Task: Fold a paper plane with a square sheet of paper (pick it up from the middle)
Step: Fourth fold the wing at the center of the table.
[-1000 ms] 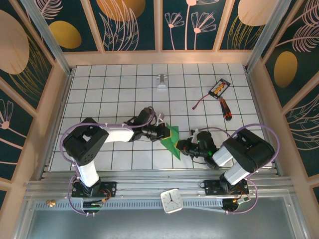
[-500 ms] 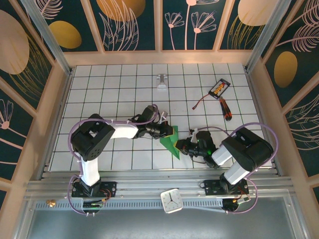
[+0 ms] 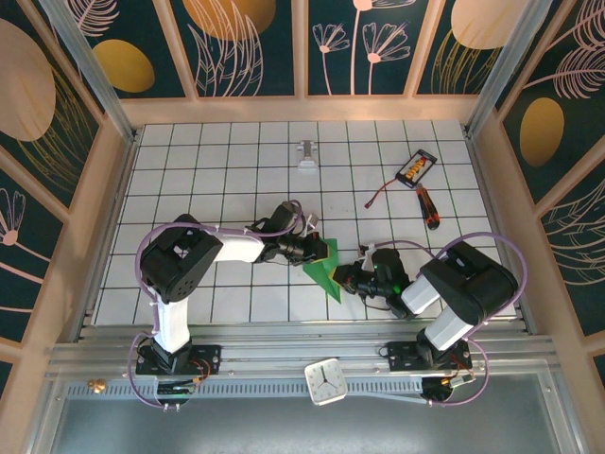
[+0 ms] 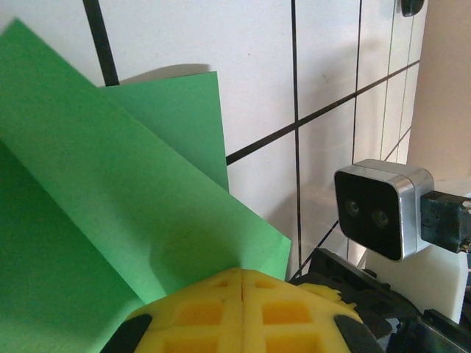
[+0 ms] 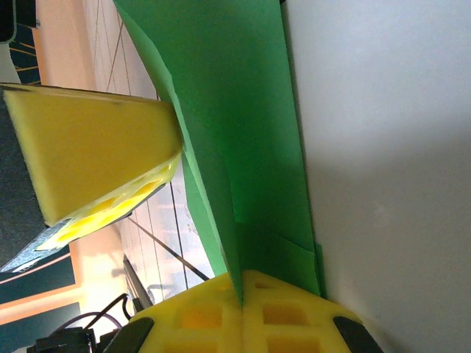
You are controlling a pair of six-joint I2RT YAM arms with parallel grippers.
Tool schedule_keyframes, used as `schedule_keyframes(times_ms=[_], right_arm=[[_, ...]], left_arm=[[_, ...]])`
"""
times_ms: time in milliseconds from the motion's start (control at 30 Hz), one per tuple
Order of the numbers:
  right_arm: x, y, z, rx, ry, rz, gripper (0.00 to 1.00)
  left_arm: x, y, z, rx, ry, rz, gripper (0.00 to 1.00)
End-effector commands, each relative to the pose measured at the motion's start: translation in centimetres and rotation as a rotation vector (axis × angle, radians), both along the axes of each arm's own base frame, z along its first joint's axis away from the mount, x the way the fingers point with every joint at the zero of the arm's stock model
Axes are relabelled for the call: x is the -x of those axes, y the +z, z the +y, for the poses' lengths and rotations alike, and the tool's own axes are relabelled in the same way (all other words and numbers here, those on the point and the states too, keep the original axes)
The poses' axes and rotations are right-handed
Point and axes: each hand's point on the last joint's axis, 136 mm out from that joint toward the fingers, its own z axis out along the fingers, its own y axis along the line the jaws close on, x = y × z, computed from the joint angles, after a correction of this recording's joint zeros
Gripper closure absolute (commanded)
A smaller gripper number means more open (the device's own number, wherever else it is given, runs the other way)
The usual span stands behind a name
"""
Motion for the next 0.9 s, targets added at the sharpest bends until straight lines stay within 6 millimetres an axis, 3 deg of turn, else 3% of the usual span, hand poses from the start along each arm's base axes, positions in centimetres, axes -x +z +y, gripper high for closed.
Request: schedule_keyframes(times_ms=[0,867], right_arm=[[2.2,-5.0,-2.6,0.159,-0.041,0.175,1.0],[2.3,-5.7,-2.6,0.186,-0.035,0.204,1.0]], left_arm=[[-0.3,-0.3,0.0,-0.021,-0.007,-0.014,0.97],[-1.1,-2.1,2.1,-0.106,0.03,-0.028,0.98]])
